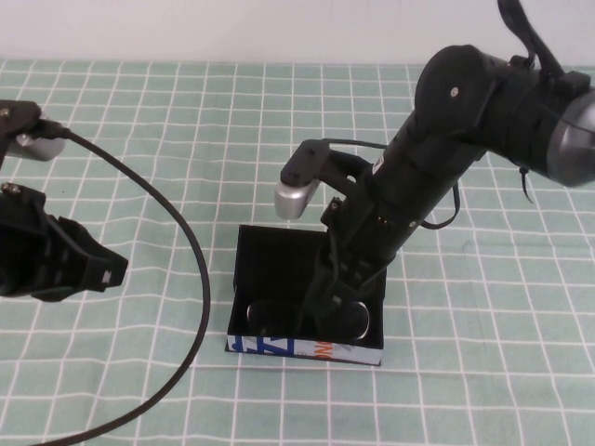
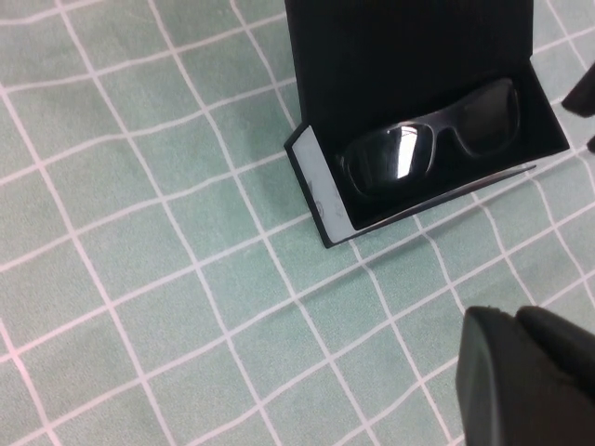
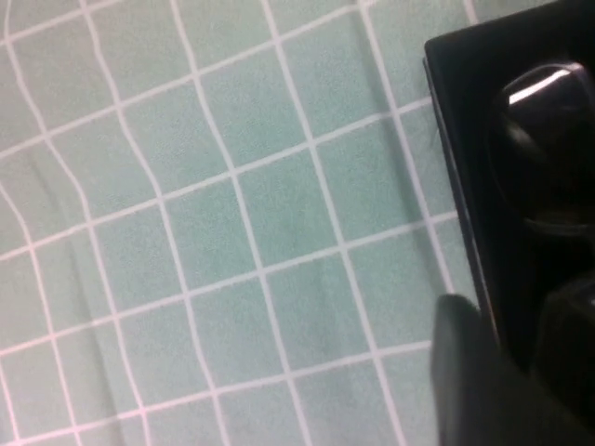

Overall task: Return glasses to glasses case
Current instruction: Place the glasses in the glasses case, then close the glasses case

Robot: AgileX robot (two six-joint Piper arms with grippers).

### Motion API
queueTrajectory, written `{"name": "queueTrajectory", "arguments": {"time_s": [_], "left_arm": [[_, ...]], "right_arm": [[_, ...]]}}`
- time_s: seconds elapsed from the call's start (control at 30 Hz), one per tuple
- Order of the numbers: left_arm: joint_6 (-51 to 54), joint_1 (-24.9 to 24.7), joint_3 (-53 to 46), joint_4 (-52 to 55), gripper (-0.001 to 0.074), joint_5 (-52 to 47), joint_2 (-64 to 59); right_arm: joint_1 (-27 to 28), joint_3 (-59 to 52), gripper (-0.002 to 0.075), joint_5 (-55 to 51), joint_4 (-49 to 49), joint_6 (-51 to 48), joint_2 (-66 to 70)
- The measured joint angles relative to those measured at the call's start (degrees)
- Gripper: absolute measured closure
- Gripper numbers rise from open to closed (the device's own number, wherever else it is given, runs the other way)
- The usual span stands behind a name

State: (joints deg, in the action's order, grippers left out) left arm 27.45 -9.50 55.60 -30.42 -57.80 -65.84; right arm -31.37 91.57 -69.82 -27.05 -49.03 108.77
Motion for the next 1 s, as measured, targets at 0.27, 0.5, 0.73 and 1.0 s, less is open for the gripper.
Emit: {"name": "queueTrajectory", "arguments": {"time_s": [0.27,0.5,0.73,1.0], "left_arm": [[0.1,0.0,0.0,0.0,0.0741,1.0,0.0],[8.7,-0.1,0.0,-4.5,0.0740,0.3,-0.7],[22.3,-9.1,0.2,-9.1,0.0740,-2.8,-7.6],[23.3,-21.7,-5.7,-8.1,0.0740,11.1,-15.6]], "right_arm": [[0.0,0.0,0.0727,1.0,4.1,2.0,0.7],[2.3,1.9,0.0737,14.9,10.5,13.4,0.2],[7.0,6.7,0.0737,21.0,5.6,16.2,2.3],[7.1,7.5,0.0737,20.8,2.1,16.5,8.0]]}}
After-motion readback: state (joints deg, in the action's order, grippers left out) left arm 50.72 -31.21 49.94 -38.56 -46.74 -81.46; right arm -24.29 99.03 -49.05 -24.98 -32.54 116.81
